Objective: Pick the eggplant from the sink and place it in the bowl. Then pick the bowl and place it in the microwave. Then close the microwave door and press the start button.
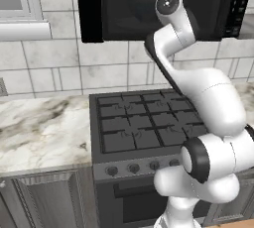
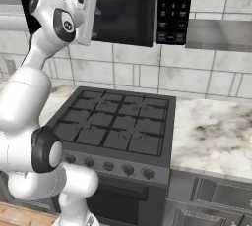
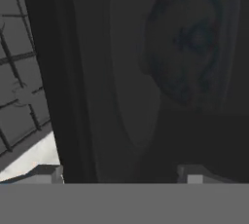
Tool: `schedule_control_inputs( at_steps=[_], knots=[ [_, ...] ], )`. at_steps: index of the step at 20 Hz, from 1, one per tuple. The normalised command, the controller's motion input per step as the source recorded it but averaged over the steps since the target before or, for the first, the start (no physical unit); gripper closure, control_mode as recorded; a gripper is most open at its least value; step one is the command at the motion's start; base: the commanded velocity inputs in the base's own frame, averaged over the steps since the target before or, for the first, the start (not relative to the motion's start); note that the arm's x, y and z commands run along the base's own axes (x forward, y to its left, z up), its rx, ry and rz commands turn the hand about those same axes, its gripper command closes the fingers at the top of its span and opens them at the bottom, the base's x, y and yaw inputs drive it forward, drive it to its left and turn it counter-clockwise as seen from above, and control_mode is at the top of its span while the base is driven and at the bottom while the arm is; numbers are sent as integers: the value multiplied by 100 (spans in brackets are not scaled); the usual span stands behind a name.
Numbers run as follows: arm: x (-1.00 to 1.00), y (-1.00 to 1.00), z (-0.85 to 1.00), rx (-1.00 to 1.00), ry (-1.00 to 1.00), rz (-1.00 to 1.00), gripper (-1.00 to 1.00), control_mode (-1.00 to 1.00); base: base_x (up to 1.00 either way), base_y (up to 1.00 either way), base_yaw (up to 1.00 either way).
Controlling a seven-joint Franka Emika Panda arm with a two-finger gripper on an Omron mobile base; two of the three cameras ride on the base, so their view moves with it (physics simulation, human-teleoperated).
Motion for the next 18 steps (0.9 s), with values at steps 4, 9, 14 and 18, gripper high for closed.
schedule_control_inputs(
  at_steps=[4,9,14,18],
  knots=[
    [66,-18,1,0,0,25,-100,-100,0,0,0],
    [51,-8,0,0,5,26,-100,-100,0,0,0],
    [-10,-1,-1,0,8,19,-100,-100,0,0,0],
    [-96,-18,-12,0,0,20,-100,-100,0,0,0]
  ],
)
